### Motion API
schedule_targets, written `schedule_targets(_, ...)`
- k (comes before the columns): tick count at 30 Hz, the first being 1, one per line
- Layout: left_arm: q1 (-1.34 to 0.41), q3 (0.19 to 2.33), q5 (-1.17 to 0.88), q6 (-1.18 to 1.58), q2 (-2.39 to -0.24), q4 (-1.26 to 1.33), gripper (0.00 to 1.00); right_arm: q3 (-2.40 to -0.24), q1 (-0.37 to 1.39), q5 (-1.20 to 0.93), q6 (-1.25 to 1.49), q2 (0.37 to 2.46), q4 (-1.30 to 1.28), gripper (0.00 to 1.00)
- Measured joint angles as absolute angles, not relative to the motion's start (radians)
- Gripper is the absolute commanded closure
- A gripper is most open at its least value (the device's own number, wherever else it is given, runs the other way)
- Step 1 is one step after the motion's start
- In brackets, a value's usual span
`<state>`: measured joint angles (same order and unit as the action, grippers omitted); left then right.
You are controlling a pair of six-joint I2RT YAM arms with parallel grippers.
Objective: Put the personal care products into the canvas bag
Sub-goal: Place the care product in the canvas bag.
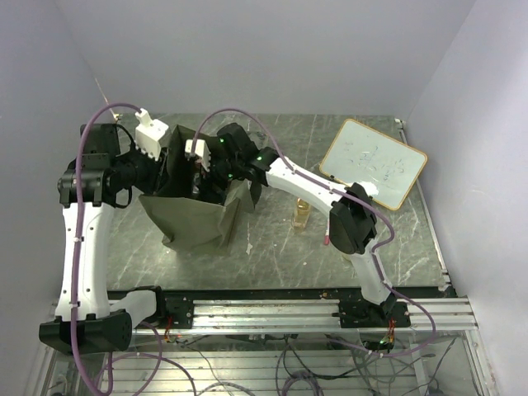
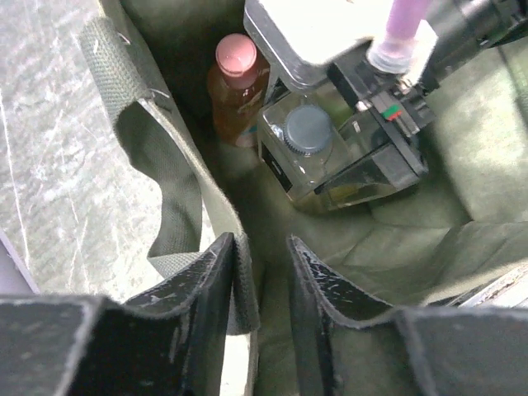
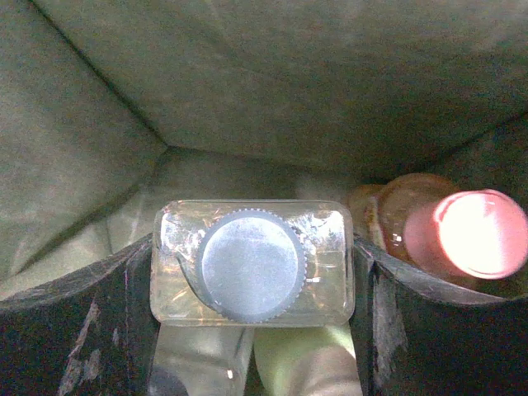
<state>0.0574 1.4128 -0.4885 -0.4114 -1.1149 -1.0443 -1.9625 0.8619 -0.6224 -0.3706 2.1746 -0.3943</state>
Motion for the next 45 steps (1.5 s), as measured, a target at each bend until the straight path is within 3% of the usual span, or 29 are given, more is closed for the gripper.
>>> schedule_targets(6, 0.058, 1.488, -0.528, -0.433, -1.111, -1.048, 0.35, -1.994, 0.845, -0.621, -0.351, 2.180, -0.397, 1.00)
schedule_targets(22, 0.058, 1.573, -0.707, -0.867, -1.137, -1.405, 0.35, -1.996, 0.844, -0.621, -0.329, 2.180, -0.400, 1.00)
schedule_targets(24, 0.058, 1.548, -0.707, -0.912, -1.137, -1.435, 0.38, -1.998, 0.844, -0.620, -0.329, 2.180, -0.402, 1.00)
schedule_targets(32, 0.035, 1.457, -0.696, -1.019, -1.120, -1.464, 0.73, -2.020, 0.845, -0.617, -0.313, 2.190, -0.419, 1.00)
schedule_targets(40, -0.065, 1.364, -0.628, -1.077, -1.056, -1.459, 0.90, -2.025, 0.847, -0.613, -0.295, 2.191, -0.424, 1.00)
schedule_targets(45, -0.096, 1.294, -0.609, -1.093, -1.040, -1.456, 0.93, -2.025, 0.847, -0.613, -0.284, 2.191, -0.420, 1.00)
